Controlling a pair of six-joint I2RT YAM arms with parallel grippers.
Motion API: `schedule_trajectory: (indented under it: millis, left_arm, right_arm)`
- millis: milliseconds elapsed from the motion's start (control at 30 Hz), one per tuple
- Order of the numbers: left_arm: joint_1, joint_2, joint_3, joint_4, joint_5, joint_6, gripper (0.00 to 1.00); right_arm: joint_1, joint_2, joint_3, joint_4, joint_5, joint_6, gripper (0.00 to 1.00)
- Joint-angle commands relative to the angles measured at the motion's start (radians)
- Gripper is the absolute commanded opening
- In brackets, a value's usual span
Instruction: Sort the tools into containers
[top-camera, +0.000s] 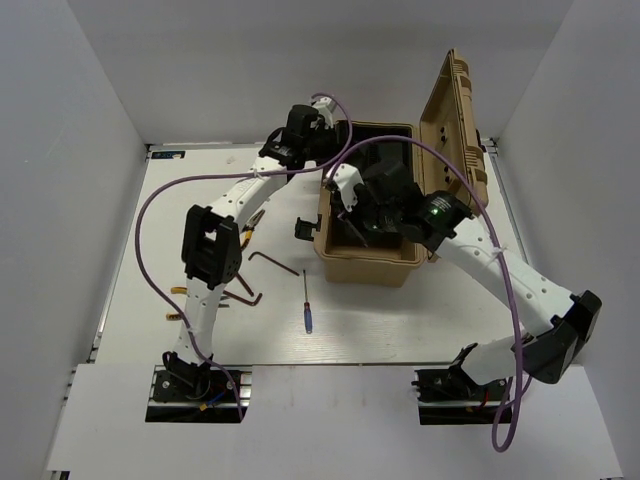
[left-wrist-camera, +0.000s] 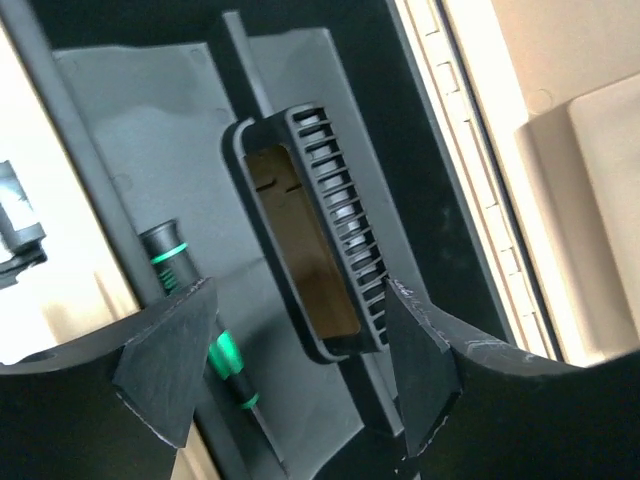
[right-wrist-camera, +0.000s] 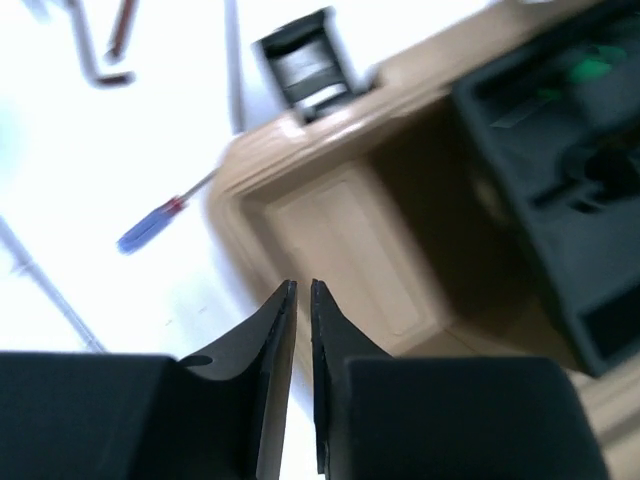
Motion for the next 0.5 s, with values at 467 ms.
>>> schedule_trajectory:
  millis: [467]
  left_arm:
    - [0.037,-1.299,-1.097,-0.147,-0.826,0.118,0.86]
  right_arm:
    - [0.301,0.35,0.035,-0.059,-0.207,0.167,0.25]
